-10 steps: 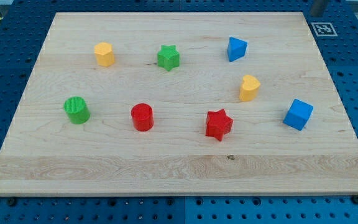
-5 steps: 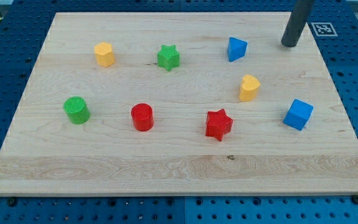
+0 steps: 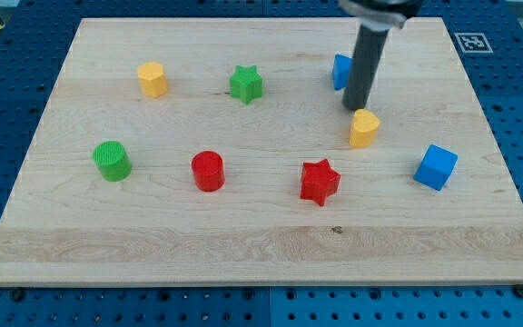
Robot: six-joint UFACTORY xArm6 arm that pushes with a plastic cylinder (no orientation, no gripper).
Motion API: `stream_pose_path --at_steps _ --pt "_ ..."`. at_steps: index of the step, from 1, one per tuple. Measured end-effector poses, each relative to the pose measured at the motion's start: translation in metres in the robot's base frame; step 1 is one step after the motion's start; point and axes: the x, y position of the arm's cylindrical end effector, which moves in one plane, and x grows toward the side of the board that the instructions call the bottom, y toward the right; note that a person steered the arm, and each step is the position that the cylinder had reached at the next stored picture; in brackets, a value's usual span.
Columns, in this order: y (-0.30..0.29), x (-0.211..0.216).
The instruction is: Move the yellow heart towards the right side of the blue triangle
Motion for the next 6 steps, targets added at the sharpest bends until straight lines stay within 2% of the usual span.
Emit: stream_pose_path --at_steps 3,4,6 --pt "-0.027 0.017" --pt "-0.026 0.047" --pt "-0.012 0.067"
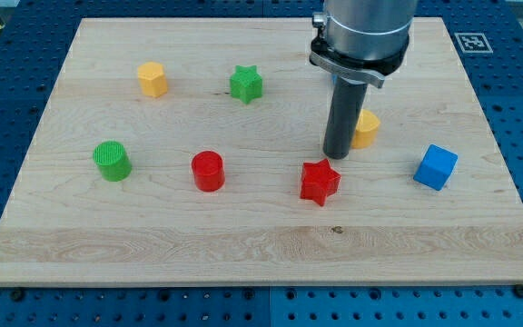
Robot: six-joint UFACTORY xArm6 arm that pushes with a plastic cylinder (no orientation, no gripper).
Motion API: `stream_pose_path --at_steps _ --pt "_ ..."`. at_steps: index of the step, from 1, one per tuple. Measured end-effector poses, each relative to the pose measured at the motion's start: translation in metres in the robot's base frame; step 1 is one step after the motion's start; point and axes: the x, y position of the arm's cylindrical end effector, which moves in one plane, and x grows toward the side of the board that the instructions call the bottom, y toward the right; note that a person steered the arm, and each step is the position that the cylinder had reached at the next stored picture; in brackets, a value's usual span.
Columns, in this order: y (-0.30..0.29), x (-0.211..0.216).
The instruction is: Move the yellow heart towards the right side of the blue triangle
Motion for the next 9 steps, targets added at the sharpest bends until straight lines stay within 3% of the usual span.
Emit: stream_pose_path --at_steps 3,4,6,7,8,9 --pt "0.046 -0.018" --pt "0.050 -0.049" --pt "0.019 0.003" --pt "0.004 -0.001" --pt "0.004 -0.056" --pt "0.004 -0.067"
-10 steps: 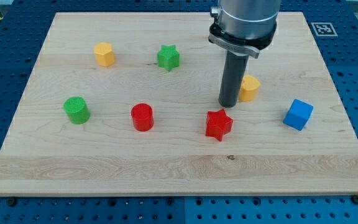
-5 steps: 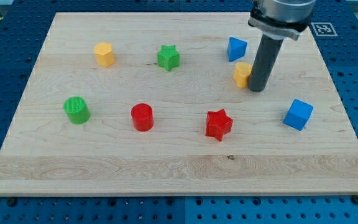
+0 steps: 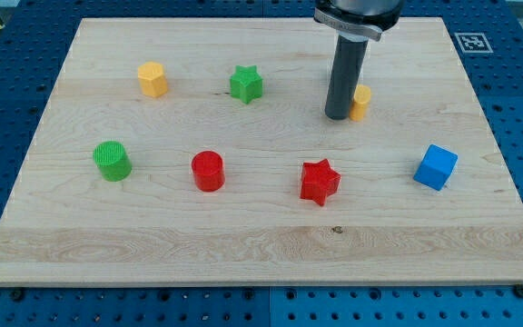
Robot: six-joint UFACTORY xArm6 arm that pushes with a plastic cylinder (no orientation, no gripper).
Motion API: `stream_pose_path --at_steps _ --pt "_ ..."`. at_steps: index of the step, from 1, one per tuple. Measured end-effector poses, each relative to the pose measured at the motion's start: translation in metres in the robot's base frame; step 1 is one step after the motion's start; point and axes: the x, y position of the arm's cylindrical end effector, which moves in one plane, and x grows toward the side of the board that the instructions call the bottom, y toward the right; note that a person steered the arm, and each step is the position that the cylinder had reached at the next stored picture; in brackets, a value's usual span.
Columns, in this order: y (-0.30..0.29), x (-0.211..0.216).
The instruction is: Move the yellow heart towards the right side of the blue triangle
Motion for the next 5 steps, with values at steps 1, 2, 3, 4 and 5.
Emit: stream_pose_path --at_steps 1,2,3,4,5 --pt "0.016 -0.012" --pt "0.024 -0.014" --pt "0.043 -0.037" --pt "0.057 -0.064" --pt "0.057 -0.064"
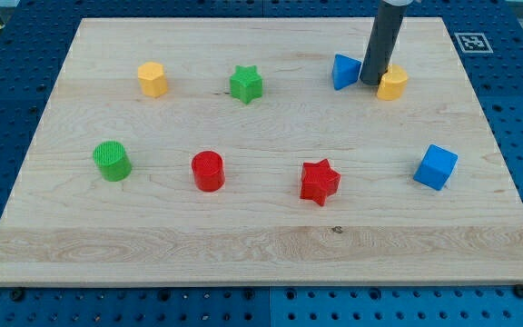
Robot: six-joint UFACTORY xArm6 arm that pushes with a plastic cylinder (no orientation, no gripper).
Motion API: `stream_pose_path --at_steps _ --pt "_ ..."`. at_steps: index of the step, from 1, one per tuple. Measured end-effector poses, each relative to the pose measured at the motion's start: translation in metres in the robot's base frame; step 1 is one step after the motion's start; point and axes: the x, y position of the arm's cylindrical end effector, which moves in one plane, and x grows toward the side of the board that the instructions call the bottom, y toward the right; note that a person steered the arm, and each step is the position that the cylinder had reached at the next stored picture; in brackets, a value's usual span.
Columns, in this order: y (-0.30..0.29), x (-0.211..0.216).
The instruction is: Move the yellow heart towards the right side of the blue triangle
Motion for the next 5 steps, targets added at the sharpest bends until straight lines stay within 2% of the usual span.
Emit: stream_pose_path --at_steps 3,4,5 --pt "-0.038 0.042" --pt "0.002 0.047" --pt "0.017 0.038"
